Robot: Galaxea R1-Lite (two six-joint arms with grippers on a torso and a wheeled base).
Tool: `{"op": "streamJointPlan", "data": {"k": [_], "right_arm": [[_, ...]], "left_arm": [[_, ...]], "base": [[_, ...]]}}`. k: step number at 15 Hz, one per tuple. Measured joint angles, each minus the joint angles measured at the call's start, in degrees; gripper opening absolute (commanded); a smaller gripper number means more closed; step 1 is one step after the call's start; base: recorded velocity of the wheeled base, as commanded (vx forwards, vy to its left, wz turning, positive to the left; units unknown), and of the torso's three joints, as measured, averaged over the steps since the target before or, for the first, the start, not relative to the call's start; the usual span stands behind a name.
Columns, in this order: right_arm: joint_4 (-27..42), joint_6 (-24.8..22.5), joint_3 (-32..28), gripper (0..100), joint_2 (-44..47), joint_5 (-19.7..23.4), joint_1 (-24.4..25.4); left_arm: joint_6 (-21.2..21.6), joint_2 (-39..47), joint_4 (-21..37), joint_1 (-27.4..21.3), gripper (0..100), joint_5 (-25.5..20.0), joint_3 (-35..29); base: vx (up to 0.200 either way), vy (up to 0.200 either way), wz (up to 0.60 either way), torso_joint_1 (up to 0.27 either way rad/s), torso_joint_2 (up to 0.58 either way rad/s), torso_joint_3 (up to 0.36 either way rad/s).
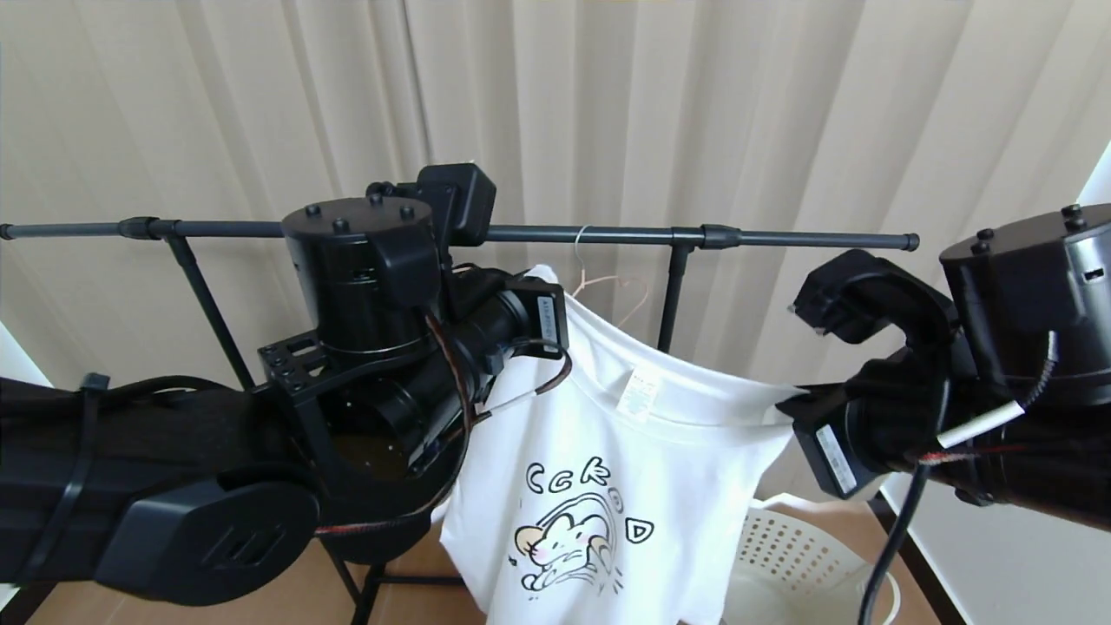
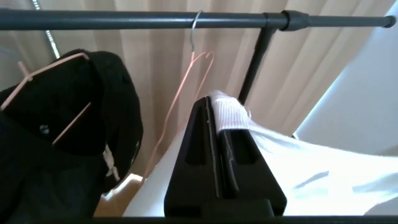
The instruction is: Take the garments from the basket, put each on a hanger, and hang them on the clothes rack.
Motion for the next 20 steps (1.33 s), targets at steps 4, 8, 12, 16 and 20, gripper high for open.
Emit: {"op": "streamJointPlan", "data": {"k": [4, 8, 12, 16, 20], "right_arm": [[3.34, 4.38, -0.26, 0, -0.37, 5.61, 10.25], [2.96, 16.36, -4.91, 0, 4.68, 10.31, 16.19], [2.77, 23.10, -9.65, 0, 8.48, 11.52, 16.79], [3.54, 22.99, -10.26, 0, 8.59, 11.06, 16.21], [10.00, 15.43, -8.77, 0, 5.77, 10.01, 10.20]], "left_arm": [[0.68, 4.00, 2.24, -0.30, 0, -4.00, -7.11], [0.68, 5.55, 2.30, -0.28, 0, -10.37, -8.83], [0.41, 5.77, 1.82, 0.11, 0, -15.46, -8.94], [0.33, 5.84, 2.00, 0.85, 0, -15.82, -9.67], [0.46, 5.21, 7.67, 2.54, 0, -8.35, -9.29]], "base": [[0.000, 0.000, 0.00, 0.000, 0.00, 0.000], [0.000, 0.000, 0.00, 0.000, 0.00, 0.000], [0.000, 0.000, 0.00, 0.000, 0.00, 0.000], [0.000, 0.000, 0.00, 0.000, 0.00, 0.000], [0.000, 0.000, 0.00, 0.000, 0.00, 0.000]]}}
